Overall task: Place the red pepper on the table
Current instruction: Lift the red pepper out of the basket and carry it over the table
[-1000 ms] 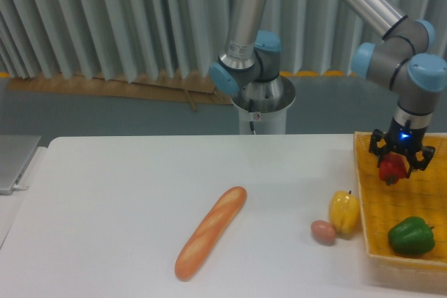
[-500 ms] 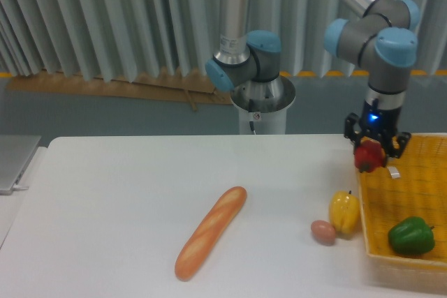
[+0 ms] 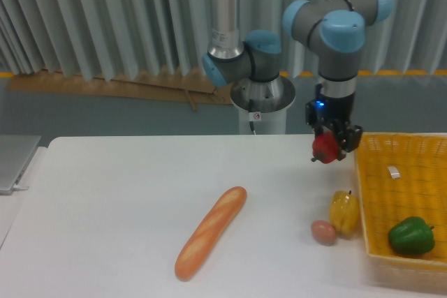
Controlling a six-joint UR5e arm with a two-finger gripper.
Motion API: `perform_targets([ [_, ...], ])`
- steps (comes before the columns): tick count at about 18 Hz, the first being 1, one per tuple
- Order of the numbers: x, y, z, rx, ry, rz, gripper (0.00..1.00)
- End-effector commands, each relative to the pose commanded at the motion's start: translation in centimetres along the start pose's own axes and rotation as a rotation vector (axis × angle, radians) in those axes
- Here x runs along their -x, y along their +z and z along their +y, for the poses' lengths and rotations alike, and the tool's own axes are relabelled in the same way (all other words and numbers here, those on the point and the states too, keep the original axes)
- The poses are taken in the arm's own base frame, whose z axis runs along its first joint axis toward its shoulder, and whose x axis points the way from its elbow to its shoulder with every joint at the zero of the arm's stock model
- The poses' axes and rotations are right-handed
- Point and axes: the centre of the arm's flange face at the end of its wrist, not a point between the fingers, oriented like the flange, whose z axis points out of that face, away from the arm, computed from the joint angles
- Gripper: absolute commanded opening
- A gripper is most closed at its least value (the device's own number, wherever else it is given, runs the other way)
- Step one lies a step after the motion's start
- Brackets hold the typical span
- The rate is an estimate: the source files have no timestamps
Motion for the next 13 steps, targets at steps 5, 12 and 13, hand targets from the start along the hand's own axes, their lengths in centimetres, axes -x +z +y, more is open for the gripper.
perform_targets([
  [5, 1.4, 2.3, -6.0, 0.009, 0.127, 0.034, 0.37],
  [12, 3.4, 5.5, -11.5, 0.024, 0.141, 0.056, 0.37],
  [13, 3.7, 6.0, -11.9, 0.027, 0.145, 0.052, 0.37],
])
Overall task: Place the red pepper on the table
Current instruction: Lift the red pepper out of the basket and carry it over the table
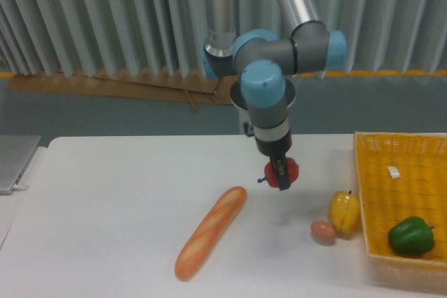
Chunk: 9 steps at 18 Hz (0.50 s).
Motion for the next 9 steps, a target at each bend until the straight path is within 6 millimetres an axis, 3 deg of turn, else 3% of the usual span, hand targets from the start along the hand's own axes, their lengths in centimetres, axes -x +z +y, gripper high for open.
perform_targets([
  [9, 1.4, 5.3, -1.4, -0.005, 0.019, 0.088, 0.39],
])
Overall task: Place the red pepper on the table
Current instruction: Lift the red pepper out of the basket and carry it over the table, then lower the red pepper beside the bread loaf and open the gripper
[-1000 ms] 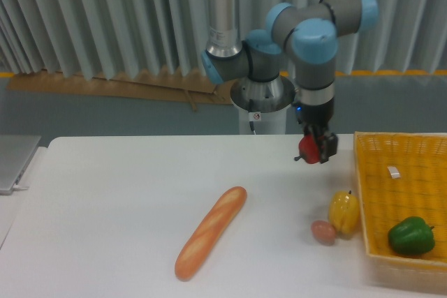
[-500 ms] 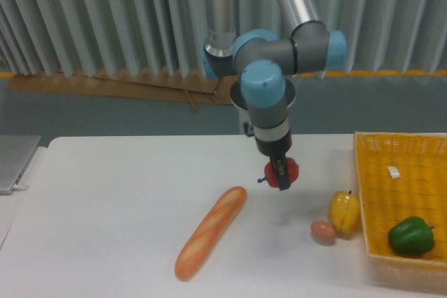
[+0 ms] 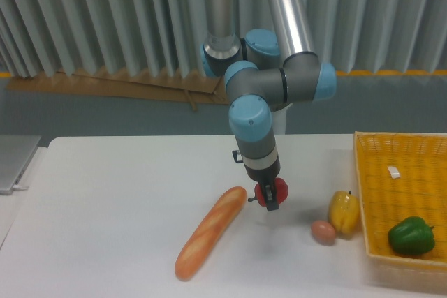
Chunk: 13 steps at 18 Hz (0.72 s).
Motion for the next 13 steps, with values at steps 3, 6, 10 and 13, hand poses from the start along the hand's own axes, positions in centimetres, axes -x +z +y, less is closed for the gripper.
perform_targets([
  [3, 0.4, 1.2, -0.2, 0.003, -0.001, 0.02, 0.39],
  [6, 0.6, 1.6, -0.2, 0.003, -0.003, 0.026, 0.39],
  [10, 1.3, 2.5, -0.2, 0.007, -0.005, 0.025, 0.39],
  [13, 1.4, 2.8, -0.2, 0.012, -0.004, 0.026, 0.46],
])
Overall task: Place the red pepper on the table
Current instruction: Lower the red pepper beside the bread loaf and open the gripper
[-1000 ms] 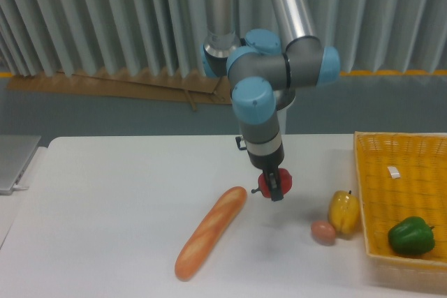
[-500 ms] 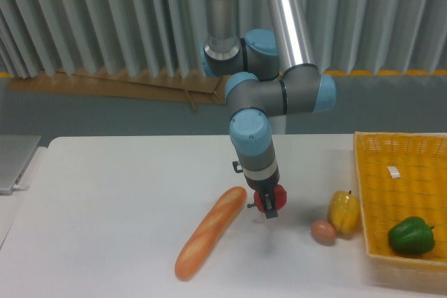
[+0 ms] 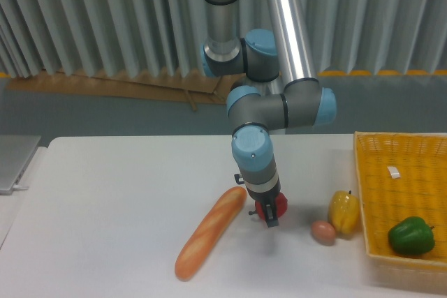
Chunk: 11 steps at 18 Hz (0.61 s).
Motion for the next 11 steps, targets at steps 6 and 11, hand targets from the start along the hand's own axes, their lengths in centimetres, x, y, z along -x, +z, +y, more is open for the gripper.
perform_targets([
  [6, 0.0, -0.1, 0.1, 0.022, -0.001, -0.013, 0.62],
  [11, -0.9, -3.7, 2.8, 0.001, -0.043, -0.078, 1.0],
])
